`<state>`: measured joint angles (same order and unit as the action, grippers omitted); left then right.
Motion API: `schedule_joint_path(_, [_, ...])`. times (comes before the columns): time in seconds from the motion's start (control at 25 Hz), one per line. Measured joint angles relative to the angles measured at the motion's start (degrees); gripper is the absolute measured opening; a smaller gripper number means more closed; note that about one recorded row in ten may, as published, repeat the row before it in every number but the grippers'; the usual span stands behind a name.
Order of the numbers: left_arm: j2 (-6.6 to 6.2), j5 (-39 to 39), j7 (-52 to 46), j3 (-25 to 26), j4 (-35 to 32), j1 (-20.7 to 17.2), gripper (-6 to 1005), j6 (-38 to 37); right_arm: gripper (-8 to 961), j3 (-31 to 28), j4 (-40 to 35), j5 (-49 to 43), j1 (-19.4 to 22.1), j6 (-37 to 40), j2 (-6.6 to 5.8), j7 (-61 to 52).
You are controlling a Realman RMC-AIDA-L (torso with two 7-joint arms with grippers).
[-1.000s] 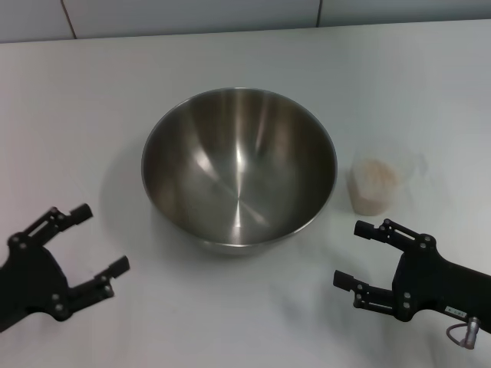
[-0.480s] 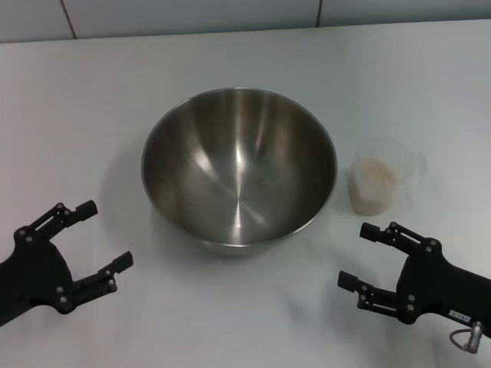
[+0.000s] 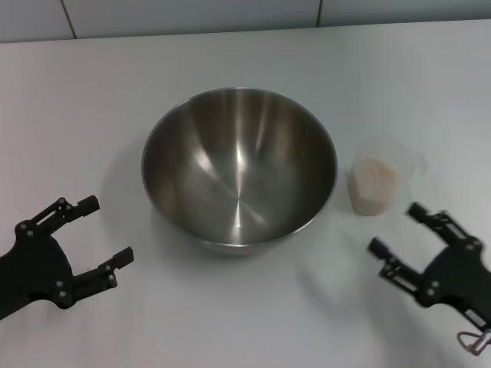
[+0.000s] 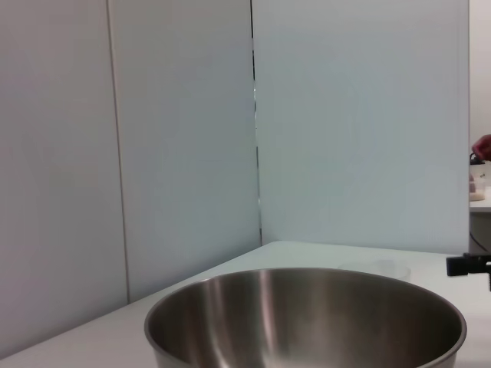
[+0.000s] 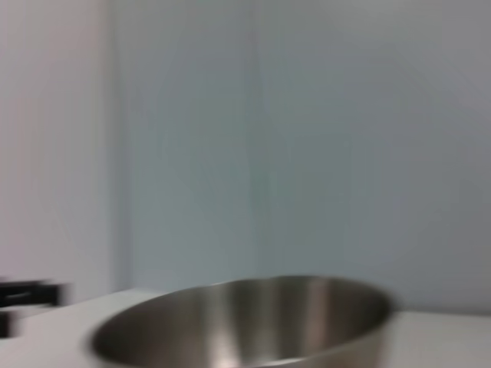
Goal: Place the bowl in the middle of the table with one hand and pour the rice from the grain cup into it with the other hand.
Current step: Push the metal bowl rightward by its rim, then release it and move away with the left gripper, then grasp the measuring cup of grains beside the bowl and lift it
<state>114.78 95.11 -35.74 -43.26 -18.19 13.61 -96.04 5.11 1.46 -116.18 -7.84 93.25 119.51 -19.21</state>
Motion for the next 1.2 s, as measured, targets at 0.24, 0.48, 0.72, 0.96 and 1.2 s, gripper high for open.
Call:
schedule_joint_path(0.24, [0.00,-0.01,-0.15,0.01,-0.16,0.14,871,-0.07,832,-15.46,7.44,0.04,6.39,-1.51,0.09,10.53])
schedule_joint_path(0.48, [-0.05,-0.01,-0.22,0.02,-0.24,0.52,871,-0.07,831,-21.86,9.58,0.08,7.24,-6.48,0.24,12.82])
schedule_joint_path(0.72, [-0.25,-0.02,-0.29,0.02,-0.19,0.61,871,-0.07,831,-21.90,9.78,0.08,6.59,-7.67,0.28,12.89])
schedule_joint_path(0.96, [-0.27,-0.01,-0.29,0.02,-0.09,0.60,871,-0.06,831,-22.04,9.83,0.08,5.96,-8.72,0.28,12.92])
schedule_joint_path(1.2, [-0.01,-0.02,-0.29,0.02,-0.07,0.67,871,-0.02,832,-22.40,9.68,0.09,3.24,-11.94,0.24,12.95])
